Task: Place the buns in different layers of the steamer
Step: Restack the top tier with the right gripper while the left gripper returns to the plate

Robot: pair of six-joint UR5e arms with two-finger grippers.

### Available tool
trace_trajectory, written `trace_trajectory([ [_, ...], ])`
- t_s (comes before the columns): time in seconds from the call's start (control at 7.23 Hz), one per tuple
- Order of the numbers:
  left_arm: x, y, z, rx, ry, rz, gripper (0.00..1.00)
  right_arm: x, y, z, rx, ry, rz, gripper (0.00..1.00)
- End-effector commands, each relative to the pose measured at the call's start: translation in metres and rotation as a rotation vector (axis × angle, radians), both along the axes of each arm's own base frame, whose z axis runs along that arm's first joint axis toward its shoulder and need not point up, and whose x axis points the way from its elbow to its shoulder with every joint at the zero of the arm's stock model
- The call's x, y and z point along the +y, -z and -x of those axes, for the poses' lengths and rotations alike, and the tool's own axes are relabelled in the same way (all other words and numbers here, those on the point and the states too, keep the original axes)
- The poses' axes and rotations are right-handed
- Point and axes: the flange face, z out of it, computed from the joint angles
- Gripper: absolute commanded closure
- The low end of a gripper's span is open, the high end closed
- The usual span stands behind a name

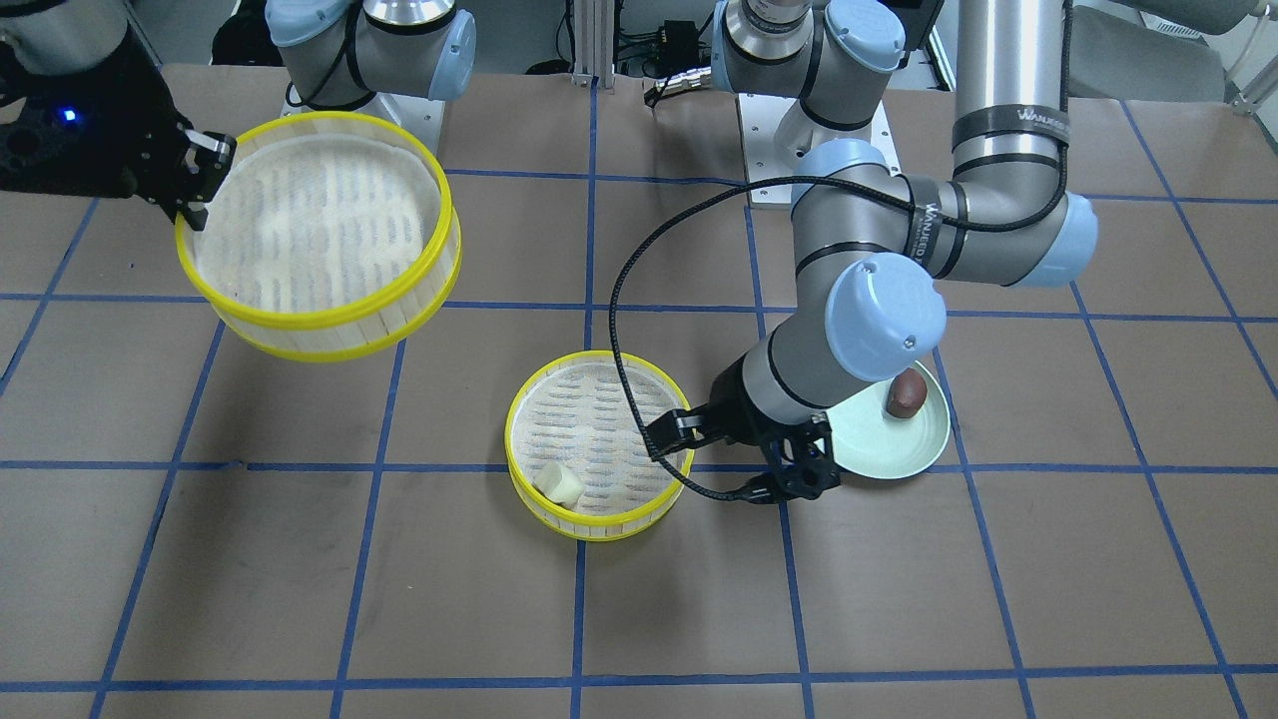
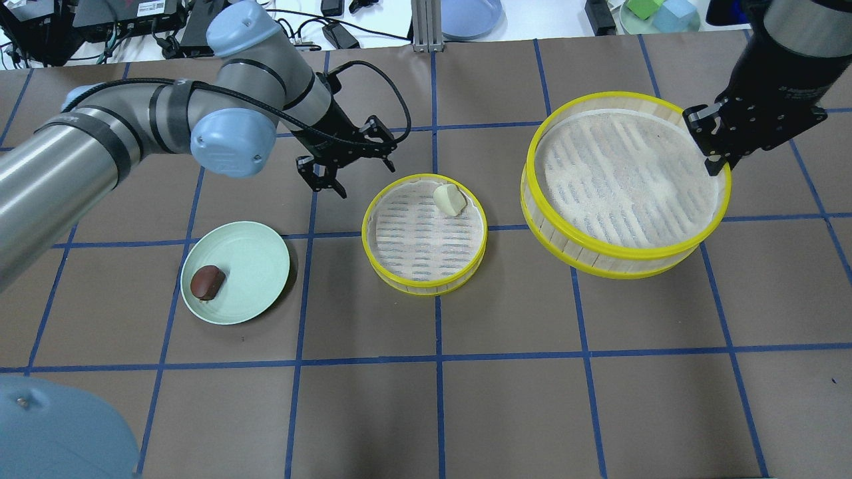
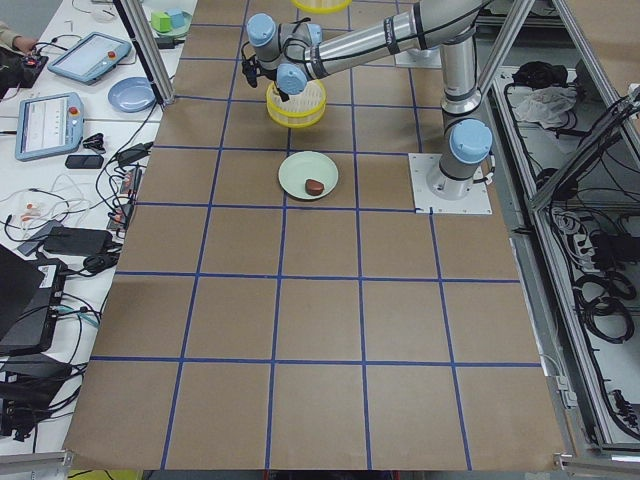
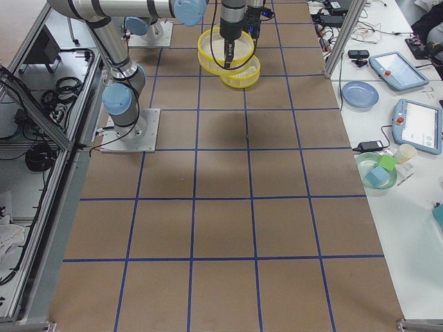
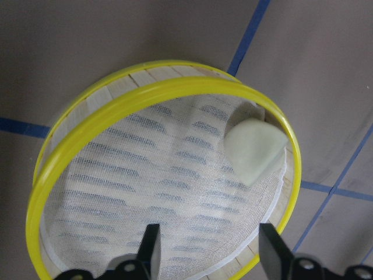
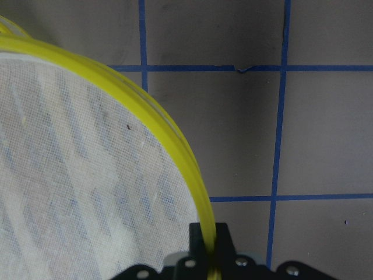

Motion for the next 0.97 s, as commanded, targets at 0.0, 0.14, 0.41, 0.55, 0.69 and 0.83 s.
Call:
trace_trajectory([
  [0.0,-0.001,-0.021,-0.095,-0.145,0.164,0.003,0.01,-0.060,0.066,-0.066,0.041,-0.071,-0.022,1.00],
  [0.14,0.006,-0.019,-0.130,-0.182,0.225,-0.041,0.01,-0.059,0.089,-0.125,0.038,-0.032,-0.012,1.00],
  [0.41,0.024,0.009,-0.186,-0.219,0.419,-0.131,0.04,-0.058,0.129,-0.204,0.041,0.017,0.042,1.00],
  [0.55,0.036,0.030,-0.197,-0.188,0.452,-0.170,0.02,-0.061,0.149,-0.229,0.040,0.059,0.064,1.00],
  [0.69,0.045,0.050,-0.200,-0.192,0.472,-0.223,0.01,-0.063,0.167,-0.247,0.037,0.073,0.085,1.00],
  [0.83,0.056,0.066,-0.202,-0.216,0.510,-0.270,0.01,-0.066,0.181,-0.250,0.035,0.071,0.090,1.00],
])
